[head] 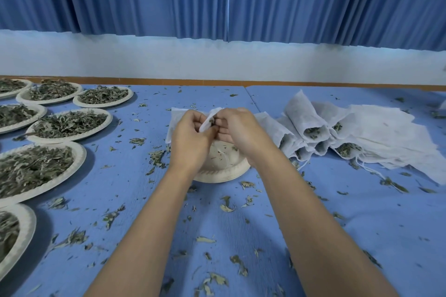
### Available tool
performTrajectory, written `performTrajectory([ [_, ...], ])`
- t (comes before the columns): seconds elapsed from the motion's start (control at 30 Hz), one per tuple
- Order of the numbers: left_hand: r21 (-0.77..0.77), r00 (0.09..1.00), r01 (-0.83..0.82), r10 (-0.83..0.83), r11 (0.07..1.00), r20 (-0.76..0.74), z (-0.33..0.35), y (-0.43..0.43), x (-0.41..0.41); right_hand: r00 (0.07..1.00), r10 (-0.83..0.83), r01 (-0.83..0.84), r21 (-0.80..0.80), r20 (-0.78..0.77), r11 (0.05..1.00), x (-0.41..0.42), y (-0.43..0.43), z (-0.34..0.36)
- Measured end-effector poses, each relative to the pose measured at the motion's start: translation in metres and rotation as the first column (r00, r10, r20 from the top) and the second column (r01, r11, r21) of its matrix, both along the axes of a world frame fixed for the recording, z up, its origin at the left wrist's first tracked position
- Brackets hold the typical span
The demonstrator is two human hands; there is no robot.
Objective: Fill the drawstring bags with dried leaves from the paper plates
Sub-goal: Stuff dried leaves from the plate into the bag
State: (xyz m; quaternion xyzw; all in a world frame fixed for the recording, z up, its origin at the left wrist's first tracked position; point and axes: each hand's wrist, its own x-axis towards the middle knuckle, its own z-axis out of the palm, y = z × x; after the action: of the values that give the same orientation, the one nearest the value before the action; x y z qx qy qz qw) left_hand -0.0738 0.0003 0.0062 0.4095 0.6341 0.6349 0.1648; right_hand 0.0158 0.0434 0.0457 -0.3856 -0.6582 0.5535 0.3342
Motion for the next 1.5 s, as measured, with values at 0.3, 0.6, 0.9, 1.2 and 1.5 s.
performTrajectory([
  [0.3, 0.044, 0.988, -0.152, 0.150, 0.987, 0.039, 0.003, 0.003, -0.006, 0.950, -0.202, 0.000, 0.649, 0.237, 0.761, -0.012, -0.027, -0.008],
  [0.6, 0.072, 1.000, -0.012, 0.013, 0.997, -0.008, 0.005, -0.001, -0.013, 0.923, -0.376, 0.223, 0.687, 0.079, 0.692, -0.006, -0.008, -0.017],
  [0.9, 0.017, 0.917, -0.382, 0.381, 0.924, -0.118, 0.013, 0.006, -0.007, 0.935, -0.354, 0.239, 0.687, 0.029, 0.687, -0.001, -0.008, -0.031],
  [1.2, 0.005, 1.000, -0.017, 0.017, 1.000, -0.023, 0.016, 0.009, 0.007, 0.940, -0.341, 0.246, 0.655, 0.019, 0.715, 0.003, -0.001, -0.026],
  [1.5, 0.033, 0.996, -0.060, 0.062, 0.998, -0.069, 0.016, 0.020, 0.020, 0.913, -0.390, 0.404, 0.380, -0.117, 0.832, 0.014, 0.006, -0.015],
])
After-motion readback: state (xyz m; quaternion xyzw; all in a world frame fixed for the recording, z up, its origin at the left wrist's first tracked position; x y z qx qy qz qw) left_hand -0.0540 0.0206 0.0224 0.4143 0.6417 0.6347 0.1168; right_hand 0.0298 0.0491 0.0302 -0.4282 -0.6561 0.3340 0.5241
